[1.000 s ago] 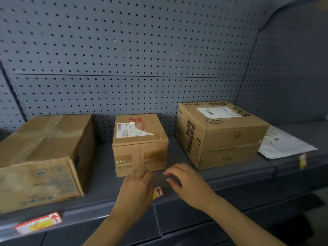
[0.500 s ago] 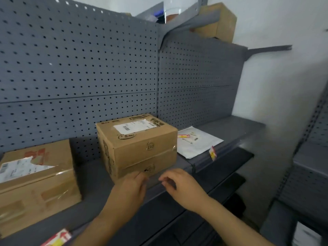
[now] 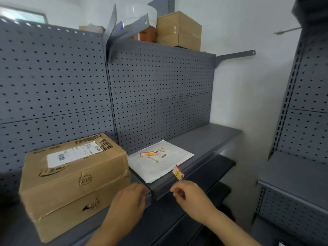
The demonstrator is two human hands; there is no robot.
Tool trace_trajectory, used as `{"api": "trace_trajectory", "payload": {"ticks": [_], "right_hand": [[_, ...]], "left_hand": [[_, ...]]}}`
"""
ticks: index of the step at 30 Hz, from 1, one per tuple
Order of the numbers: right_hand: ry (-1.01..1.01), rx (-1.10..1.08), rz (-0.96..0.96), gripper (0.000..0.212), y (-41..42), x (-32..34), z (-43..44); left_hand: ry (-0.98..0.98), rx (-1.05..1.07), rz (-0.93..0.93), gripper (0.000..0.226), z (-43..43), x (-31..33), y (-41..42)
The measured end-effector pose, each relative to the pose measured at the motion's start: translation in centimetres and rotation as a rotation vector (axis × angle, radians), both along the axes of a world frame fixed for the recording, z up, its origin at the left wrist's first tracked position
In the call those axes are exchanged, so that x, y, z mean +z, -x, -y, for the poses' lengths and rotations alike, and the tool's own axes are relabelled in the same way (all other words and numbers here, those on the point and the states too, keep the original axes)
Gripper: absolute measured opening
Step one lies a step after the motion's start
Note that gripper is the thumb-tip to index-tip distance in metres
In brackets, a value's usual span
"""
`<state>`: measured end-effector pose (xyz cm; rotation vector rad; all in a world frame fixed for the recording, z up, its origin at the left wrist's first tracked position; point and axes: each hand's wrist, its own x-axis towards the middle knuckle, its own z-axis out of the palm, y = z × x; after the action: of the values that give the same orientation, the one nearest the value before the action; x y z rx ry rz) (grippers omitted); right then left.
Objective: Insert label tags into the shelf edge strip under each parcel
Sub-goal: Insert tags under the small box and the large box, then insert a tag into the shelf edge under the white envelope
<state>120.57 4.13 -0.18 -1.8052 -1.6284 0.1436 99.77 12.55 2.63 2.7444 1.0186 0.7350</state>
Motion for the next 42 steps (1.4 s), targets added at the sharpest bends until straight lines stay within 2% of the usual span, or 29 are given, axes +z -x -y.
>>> {"api": "trace_trajectory", "payload": {"ticks": [4,13,23,26,31,42], "right_hand": [[0.016,-0.064,-0.013,0.019,-3.4,-1.5,-2.1],[0.058,-0.14,0.011,0.021,-10.8,-2.5,-10.0],[0.139,0.14,0.049,0.013,-14.6,-3.8,-13.8],[0.178,0.176,-0.048,0.011,-15.3,-3.6,-14.2],[0.102,0.129,-0.337,0.012,-15.3,-2.7,-14.1],[0.122,0.291,-0.382,0.012,-11.6,-1.7,-13.5]], "left_hand": [[0.016,-0.018,-0.059,0.013,-2.5,-0.4,-3.0],[0.063,-0.041,-0.023,0.018,-10.3,-1.4,-10.3],[0.089,-0.038,-0.033,0.019,-14.1,-2.0,-14.1],[0.095,-0.021,-0.036,0.02,-14.0,-1.8,-14.8],[0.085,0.013,-0.021,0.02,-13.5,-1.2,-15.3],[0.072,0.183,-0.057,0.022,-9.0,-1.5,-11.9]]}}
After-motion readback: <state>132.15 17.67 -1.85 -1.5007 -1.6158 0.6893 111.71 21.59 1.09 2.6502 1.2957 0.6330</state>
